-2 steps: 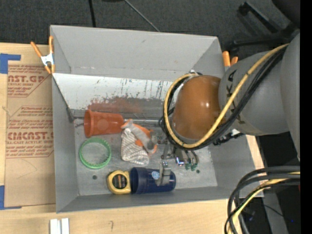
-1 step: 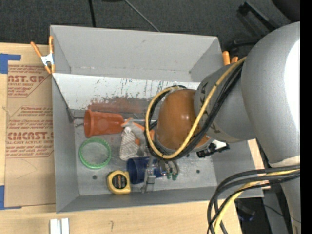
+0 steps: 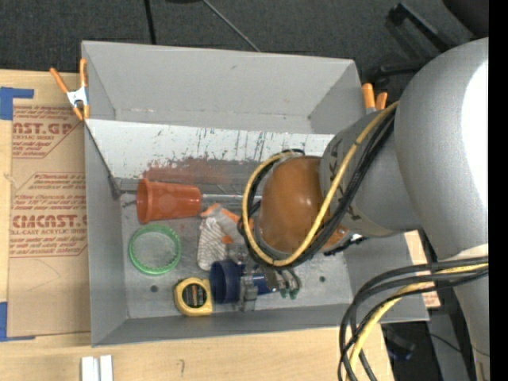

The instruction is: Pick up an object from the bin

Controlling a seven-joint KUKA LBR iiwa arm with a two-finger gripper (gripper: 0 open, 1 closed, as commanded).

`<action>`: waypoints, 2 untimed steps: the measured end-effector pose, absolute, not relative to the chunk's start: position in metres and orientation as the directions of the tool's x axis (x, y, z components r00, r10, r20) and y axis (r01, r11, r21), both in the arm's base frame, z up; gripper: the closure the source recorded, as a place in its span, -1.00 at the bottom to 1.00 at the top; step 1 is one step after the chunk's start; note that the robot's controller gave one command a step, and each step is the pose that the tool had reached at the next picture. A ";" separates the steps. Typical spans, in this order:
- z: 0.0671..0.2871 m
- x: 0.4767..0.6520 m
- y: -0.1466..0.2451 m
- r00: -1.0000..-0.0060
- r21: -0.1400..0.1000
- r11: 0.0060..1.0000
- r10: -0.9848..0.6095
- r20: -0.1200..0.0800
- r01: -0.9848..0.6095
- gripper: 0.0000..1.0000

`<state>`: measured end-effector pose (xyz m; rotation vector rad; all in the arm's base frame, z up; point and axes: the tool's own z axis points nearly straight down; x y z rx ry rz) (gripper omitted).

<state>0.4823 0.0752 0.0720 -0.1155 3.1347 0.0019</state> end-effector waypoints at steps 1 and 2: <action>0.072 0.482 0.075 -0.997 0.001 0.997 -0.074 -0.005 -0.074 1.00; 0.257 0.496 0.067 -0.996 0.000 0.996 -0.093 -0.008 -0.093 1.00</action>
Offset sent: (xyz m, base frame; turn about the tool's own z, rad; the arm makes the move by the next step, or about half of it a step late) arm 0.0117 -0.0089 0.1825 -0.0195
